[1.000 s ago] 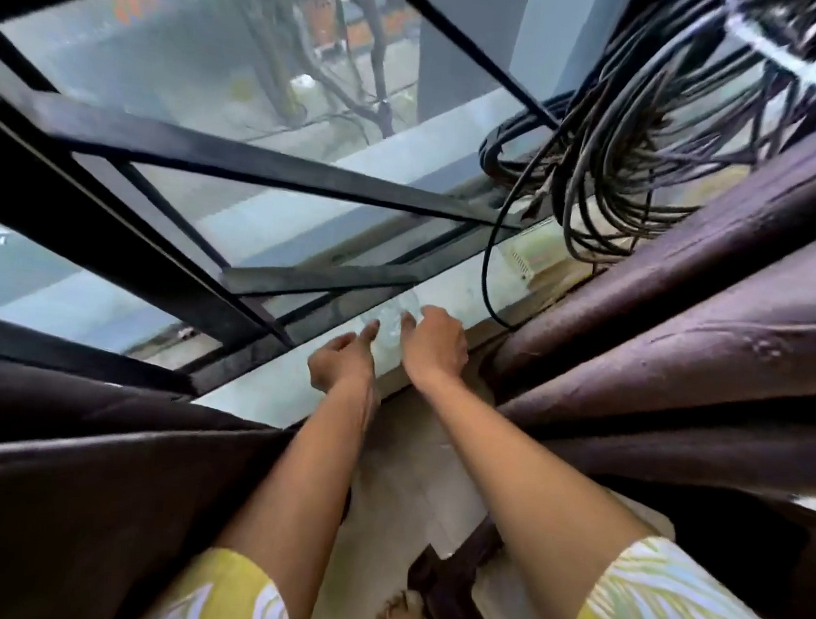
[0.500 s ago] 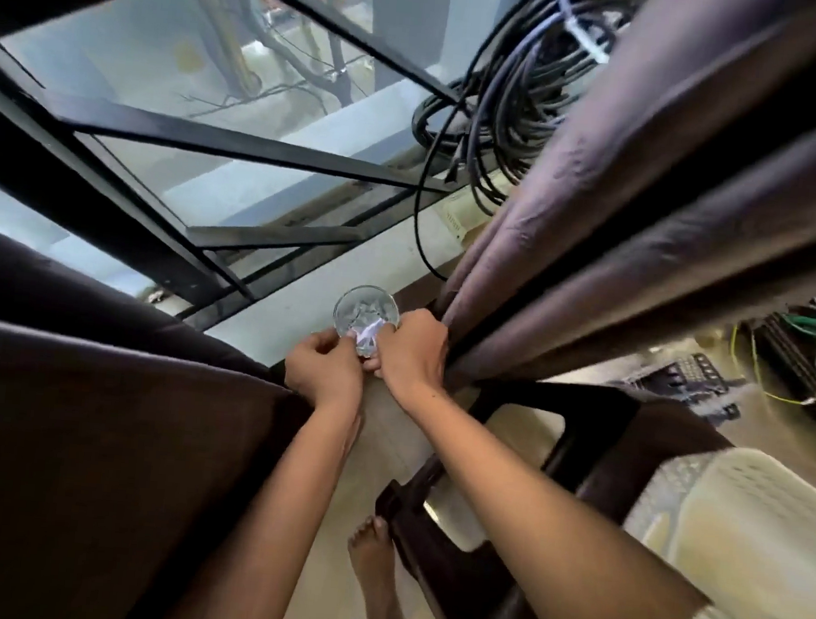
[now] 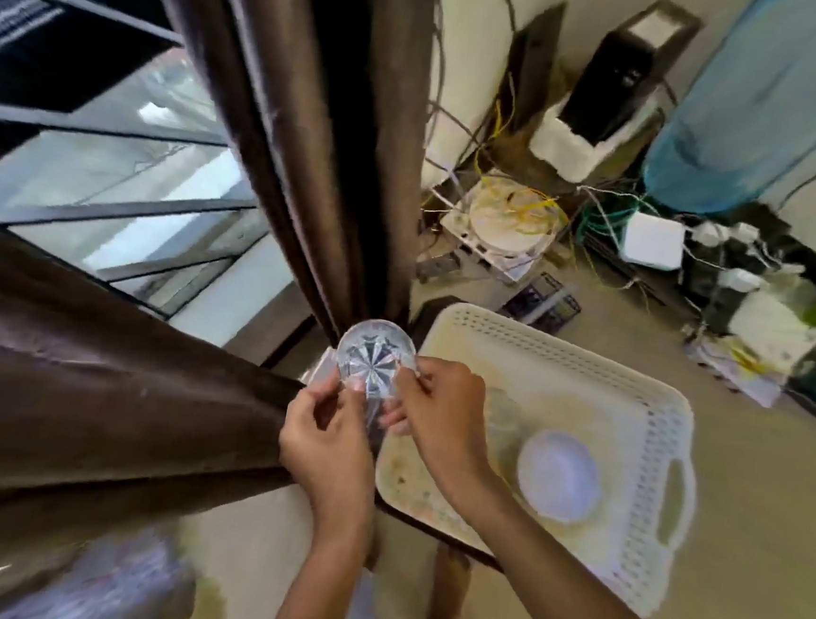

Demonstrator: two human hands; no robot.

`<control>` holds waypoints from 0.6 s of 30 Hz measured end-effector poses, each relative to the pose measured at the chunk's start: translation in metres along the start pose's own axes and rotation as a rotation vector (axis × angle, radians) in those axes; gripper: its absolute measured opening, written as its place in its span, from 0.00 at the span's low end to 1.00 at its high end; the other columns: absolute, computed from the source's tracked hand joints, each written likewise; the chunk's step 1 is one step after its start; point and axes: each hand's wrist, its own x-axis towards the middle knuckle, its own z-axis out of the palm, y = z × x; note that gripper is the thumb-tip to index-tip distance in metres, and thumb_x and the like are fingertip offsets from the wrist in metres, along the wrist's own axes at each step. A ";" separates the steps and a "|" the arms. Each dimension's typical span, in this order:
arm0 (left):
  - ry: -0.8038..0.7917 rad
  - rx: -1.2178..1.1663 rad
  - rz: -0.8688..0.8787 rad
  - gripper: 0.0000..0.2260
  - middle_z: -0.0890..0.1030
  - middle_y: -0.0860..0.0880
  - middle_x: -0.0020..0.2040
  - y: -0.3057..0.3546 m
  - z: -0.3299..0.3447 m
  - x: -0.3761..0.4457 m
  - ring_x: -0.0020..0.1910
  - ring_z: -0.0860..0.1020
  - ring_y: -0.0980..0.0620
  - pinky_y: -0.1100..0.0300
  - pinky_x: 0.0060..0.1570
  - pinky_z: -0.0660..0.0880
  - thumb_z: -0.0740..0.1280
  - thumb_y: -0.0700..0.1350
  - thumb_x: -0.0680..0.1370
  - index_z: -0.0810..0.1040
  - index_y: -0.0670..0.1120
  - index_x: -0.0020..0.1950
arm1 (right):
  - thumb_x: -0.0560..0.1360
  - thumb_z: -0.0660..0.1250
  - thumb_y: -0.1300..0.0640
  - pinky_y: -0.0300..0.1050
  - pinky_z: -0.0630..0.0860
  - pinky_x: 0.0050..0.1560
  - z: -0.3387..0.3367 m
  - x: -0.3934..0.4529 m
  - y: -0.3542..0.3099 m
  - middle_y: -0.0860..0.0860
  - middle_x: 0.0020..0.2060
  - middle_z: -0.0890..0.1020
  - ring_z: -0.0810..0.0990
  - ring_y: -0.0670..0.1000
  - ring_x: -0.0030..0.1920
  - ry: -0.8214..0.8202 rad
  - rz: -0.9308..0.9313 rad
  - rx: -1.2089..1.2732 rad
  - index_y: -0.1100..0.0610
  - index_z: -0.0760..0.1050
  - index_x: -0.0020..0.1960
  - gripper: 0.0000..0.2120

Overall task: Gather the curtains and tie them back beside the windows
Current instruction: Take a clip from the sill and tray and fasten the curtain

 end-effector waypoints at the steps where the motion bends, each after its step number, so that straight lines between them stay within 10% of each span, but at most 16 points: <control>1: -0.055 -0.030 -0.002 0.09 0.82 0.46 0.47 0.003 0.002 -0.017 0.42 0.81 0.60 0.72 0.40 0.75 0.70 0.40 0.75 0.80 0.40 0.54 | 0.77 0.62 0.60 0.53 0.81 0.33 -0.017 -0.012 0.002 0.53 0.26 0.82 0.82 0.50 0.27 0.022 0.002 0.010 0.58 0.78 0.37 0.11; 5: -0.225 0.021 -0.006 0.07 0.83 0.46 0.48 0.000 0.020 -0.076 0.44 0.82 0.56 0.59 0.45 0.79 0.70 0.42 0.75 0.80 0.43 0.52 | 0.78 0.62 0.63 0.45 0.80 0.30 -0.080 -0.050 0.016 0.52 0.26 0.82 0.82 0.49 0.27 0.137 0.087 0.111 0.55 0.79 0.44 0.09; 18: -0.606 0.189 -0.037 0.06 0.82 0.51 0.44 -0.039 0.098 -0.175 0.41 0.80 0.59 0.75 0.38 0.72 0.72 0.38 0.73 0.80 0.44 0.48 | 0.78 0.63 0.63 0.42 0.77 0.25 -0.189 -0.092 0.110 0.57 0.26 0.81 0.82 0.55 0.27 0.484 0.264 0.188 0.61 0.79 0.41 0.09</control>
